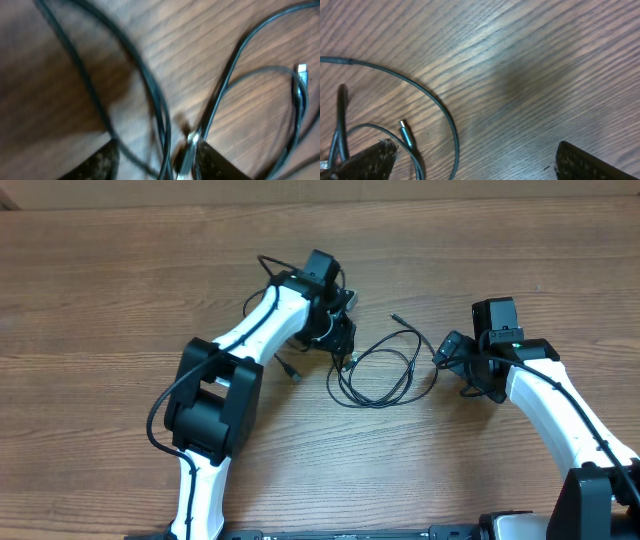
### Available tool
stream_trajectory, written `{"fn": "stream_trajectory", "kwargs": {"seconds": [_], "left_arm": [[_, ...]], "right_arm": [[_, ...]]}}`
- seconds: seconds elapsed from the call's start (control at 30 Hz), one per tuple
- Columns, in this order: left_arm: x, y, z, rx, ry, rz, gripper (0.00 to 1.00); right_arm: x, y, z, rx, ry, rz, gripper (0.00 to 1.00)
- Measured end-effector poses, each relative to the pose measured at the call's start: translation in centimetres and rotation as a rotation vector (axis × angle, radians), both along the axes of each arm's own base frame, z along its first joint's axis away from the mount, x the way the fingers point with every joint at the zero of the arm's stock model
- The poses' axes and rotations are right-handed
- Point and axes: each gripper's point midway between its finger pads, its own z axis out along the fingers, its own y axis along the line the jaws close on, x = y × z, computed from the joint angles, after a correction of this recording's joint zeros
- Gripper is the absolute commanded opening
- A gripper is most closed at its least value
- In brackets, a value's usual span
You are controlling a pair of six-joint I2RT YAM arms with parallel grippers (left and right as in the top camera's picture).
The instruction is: Untangle cables
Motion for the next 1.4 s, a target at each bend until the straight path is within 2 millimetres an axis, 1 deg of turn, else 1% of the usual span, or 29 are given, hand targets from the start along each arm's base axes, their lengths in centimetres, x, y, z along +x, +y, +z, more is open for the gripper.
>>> {"fn": "stream_trajectory", "kwargs": {"seconds": [0.1, 0.13, 0.3, 0.6, 0.77, 0.83, 0.9, 1.03, 1.1, 1.23, 1.33, 1.4], "left_arm": [[1.3, -0.8, 0.2, 0.012, -0.068, 0.035, 0.27], [1.5, -0.9, 0.2, 0.014, -0.076, 0.046, 0.25], [1.7, -0.5, 0.1, 0.036, -0.075, 0.091, 0.04], [0.8, 0.2, -0.3, 0.068, -0.033, 0.102, 0.04], [-0.2, 0.7, -0.6, 0.093, 0.008, 0.1, 0.04], [-0.4, 0.8, -0.6, 0.099, 0.016, 0.099, 0.06], [-0.6, 0.8, -0.8, 0.103, 0.018, 0.097, 0.11], [-1.2, 1.1, -1.6, 0.112, 0.033, 0.095, 0.09], [-1.2, 1.1, -1.7, 0.11, 0.032, 0.095, 0.08], [-1.5, 0.3, -1.5, 0.067, 0.045, 0.069, 0.09], [-2.0, -1.0, -1.0, -0.012, 0.06, 0.014, 0.09], [-2.4, -2.0, -0.5, -0.073, 0.076, -0.019, 0.11]], "right_arm": [[0.3, 0.1, 0.1, 0.006, -0.015, -0.003, 1.0], [0.3, 0.1, 0.1, 0.007, -0.014, -0.005, 1.0], [0.3, 0.1, 0.1, 0.007, -0.015, -0.006, 1.0], [0.4, 0.1, 0.1, 0.007, -0.016, -0.006, 1.0], [0.4, 0.1, 0.1, 0.008, -0.016, -0.006, 1.0], [0.4, 0.1, 0.1, 0.007, -0.016, -0.006, 1.0], [0.4, 0.1, 0.1, 0.007, -0.016, -0.006, 1.0], [0.4, 0.1, 0.1, 0.008, -0.016, -0.006, 1.0], [0.4, 0.1, 0.1, 0.008, -0.016, -0.006, 1.0], [0.4, 0.1, 0.1, 0.008, -0.017, -0.006, 1.0], [0.4, 0.1, 0.1, 0.007, -0.017, -0.006, 1.0], [0.4, 0.1, 0.1, 0.008, -0.017, -0.006, 1.0]]}}
